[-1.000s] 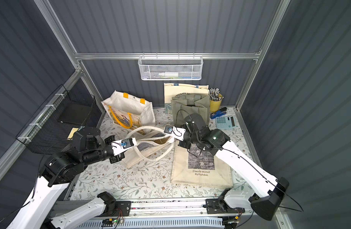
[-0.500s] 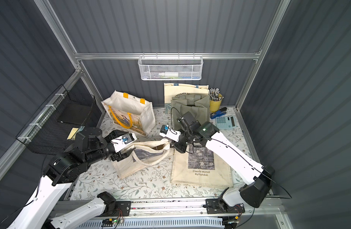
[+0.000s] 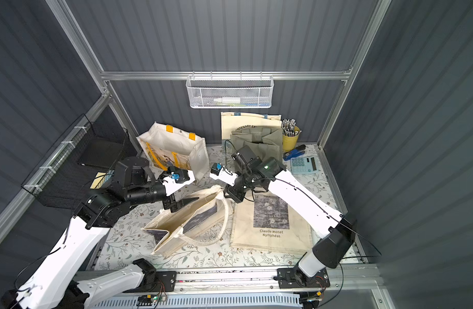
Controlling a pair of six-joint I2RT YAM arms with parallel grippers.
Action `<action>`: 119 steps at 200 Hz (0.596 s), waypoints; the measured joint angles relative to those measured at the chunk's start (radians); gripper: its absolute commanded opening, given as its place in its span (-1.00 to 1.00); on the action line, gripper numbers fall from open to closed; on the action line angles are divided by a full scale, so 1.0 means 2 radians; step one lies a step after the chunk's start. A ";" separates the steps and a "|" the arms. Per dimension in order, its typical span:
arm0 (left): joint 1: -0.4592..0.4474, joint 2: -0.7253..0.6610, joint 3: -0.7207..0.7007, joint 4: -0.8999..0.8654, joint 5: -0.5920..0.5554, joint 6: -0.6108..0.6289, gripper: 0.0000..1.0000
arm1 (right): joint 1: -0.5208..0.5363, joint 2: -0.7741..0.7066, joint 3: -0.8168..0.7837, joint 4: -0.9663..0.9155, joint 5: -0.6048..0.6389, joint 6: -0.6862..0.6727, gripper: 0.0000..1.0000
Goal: Put away the canvas bag
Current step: Press the canvas bag at the center of the board.
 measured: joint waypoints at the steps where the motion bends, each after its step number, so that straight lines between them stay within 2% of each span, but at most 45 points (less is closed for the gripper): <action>1: 0.000 0.001 0.000 0.000 0.003 -0.003 0.67 | 0.000 0.000 0.001 -0.001 0.000 0.000 -1.00; 58: 0.000 0.007 -0.011 0.022 0.059 -0.085 0.58 | 0.000 0.022 0.029 -0.016 0.006 0.008 -1.00; 97: -0.001 0.007 -0.019 0.045 0.058 -0.146 0.44 | 0.000 0.045 0.048 -0.022 0.013 0.022 -1.00; 119: -0.007 0.010 -0.018 0.043 0.049 -0.160 0.44 | 0.000 0.053 0.063 -0.028 0.014 0.031 -1.00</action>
